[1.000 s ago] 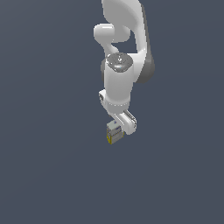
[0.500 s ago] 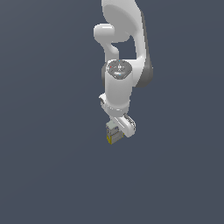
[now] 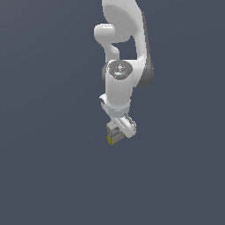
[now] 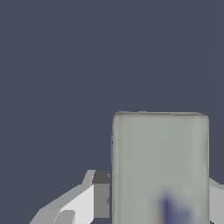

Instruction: Pick up the object and move it to a goal position.

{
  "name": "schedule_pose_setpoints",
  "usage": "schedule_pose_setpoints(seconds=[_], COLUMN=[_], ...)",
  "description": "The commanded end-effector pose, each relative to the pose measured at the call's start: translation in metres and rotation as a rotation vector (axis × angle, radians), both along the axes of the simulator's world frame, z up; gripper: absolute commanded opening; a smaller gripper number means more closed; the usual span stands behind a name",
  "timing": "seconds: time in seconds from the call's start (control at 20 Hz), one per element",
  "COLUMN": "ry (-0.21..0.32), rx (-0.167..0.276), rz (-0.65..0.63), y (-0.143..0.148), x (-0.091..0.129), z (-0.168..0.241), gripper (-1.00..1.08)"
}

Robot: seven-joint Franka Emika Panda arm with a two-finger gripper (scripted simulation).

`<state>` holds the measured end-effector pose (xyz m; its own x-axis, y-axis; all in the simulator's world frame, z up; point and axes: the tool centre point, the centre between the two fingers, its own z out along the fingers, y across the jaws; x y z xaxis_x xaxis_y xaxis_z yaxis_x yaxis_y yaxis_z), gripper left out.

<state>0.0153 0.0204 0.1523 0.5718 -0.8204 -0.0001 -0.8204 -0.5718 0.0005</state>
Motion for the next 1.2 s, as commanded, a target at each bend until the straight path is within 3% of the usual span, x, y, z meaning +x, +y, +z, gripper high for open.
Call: schedule_pose_setpoints(seconds=[0.0, 0.55, 1.15], ry=[0.0, 0.0, -0.001], rx=[0.0, 0.0, -0.003], rz=[0.0, 0.0, 0.0], y=[0.001, 0.023, 0.081], x=[-0.001, -0.024, -0.082], z=[0.002, 0.044, 0.153], gripper=[-1.0, -1.0, -1.0])
